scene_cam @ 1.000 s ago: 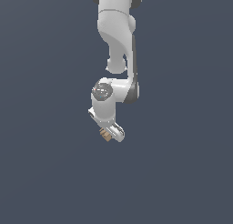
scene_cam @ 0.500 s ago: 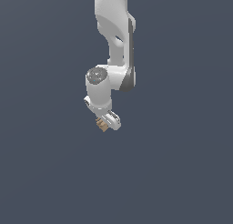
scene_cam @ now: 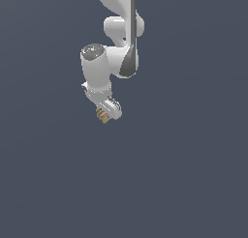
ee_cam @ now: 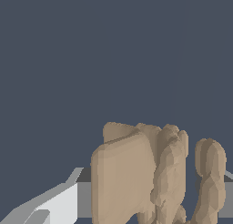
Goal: Pick up the object and move it to a goal position.
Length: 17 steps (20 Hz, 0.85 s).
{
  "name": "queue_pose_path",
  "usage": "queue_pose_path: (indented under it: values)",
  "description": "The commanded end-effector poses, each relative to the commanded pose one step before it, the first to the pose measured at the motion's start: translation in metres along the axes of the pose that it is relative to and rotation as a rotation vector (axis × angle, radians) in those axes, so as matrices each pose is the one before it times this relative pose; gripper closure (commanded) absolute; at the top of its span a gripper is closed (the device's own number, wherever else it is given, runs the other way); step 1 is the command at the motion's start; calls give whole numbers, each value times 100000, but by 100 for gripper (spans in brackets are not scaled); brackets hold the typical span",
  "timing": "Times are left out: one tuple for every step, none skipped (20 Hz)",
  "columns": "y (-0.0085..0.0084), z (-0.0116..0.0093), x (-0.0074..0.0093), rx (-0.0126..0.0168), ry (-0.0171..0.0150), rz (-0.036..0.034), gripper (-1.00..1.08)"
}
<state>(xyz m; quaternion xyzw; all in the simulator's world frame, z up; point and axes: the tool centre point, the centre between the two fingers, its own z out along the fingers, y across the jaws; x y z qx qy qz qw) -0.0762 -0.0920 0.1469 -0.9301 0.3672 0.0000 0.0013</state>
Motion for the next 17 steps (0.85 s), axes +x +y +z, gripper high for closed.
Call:
queue_pose_path:
  values:
    - [1247,-1287,-492,11,-40,-39,108]
    - [418,-449,-140,0,0,0,108]
    - [388,-419,-125,0,0,0,108]
    - [341,-359,-112,-98,-4,0,108]
    - [327,-355,-102,0,0,0,108]
    - [295,-321,-91,0,0,0,108]
    - [263,-287,-80,0,0,0,108]
    - [222,-261,-78,-50,48,0,108]
    - [199,-219,-57,0,0,0,108]
    - [167,-186,-45,0,0,0,108]
    - [135,-153,-32,0,0,0,108]
    - [94,-121,-25,-41,27,-1,108]
    - [70,-87,-7,0,0,0,108]
    - [38,-55,7,0,0,0,108]
    - [-8,-29,9,-52,45,-7,108]
    - [-25,9,30,0,0,0,108]
    - [-15,9,12,0,0,0,108]
